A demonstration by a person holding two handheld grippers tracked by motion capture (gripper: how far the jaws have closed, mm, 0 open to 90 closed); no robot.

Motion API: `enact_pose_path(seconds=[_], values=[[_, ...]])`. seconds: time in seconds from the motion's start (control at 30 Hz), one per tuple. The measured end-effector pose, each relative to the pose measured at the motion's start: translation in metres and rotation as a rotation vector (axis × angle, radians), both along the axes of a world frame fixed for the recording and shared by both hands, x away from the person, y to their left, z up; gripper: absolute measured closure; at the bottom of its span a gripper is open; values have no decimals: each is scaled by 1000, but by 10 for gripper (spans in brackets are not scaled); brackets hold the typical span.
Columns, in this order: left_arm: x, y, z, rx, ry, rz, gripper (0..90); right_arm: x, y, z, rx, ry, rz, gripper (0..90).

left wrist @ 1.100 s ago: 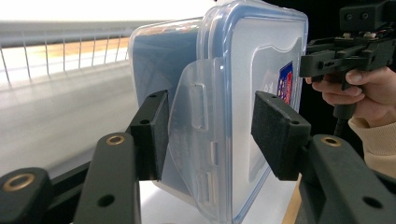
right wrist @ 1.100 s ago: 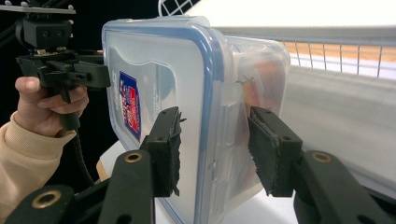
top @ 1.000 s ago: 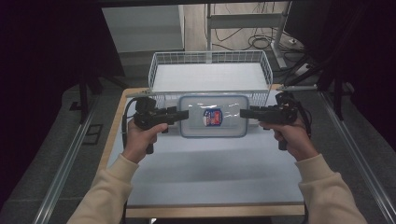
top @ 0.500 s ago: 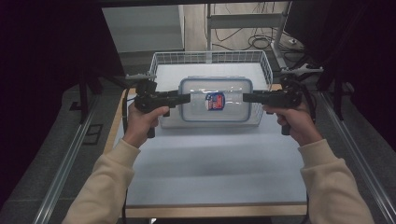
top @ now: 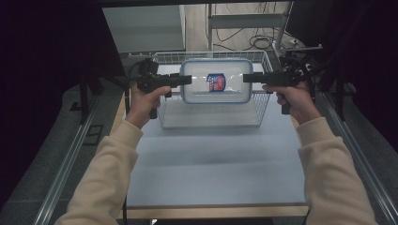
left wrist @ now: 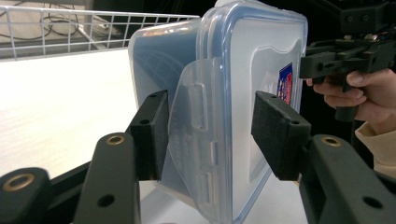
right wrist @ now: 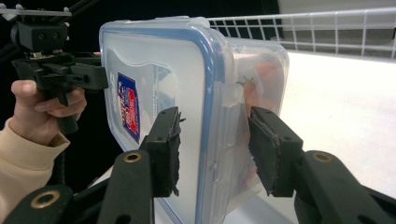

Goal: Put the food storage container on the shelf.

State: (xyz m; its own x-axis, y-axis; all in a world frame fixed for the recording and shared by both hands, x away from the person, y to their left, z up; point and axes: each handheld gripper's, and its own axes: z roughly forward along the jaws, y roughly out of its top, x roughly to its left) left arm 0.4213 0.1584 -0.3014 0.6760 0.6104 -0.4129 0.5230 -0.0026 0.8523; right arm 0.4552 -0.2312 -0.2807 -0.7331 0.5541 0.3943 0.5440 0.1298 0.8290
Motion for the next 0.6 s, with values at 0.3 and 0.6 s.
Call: enact_pose_path(seconds=[0.3,0.6], values=[[24,4,2,-2,24,16,478,29,5,3,3,32,-2,542],[43,7,-4,-12,51,27,478,52,8,0,11,64,-14,539]])
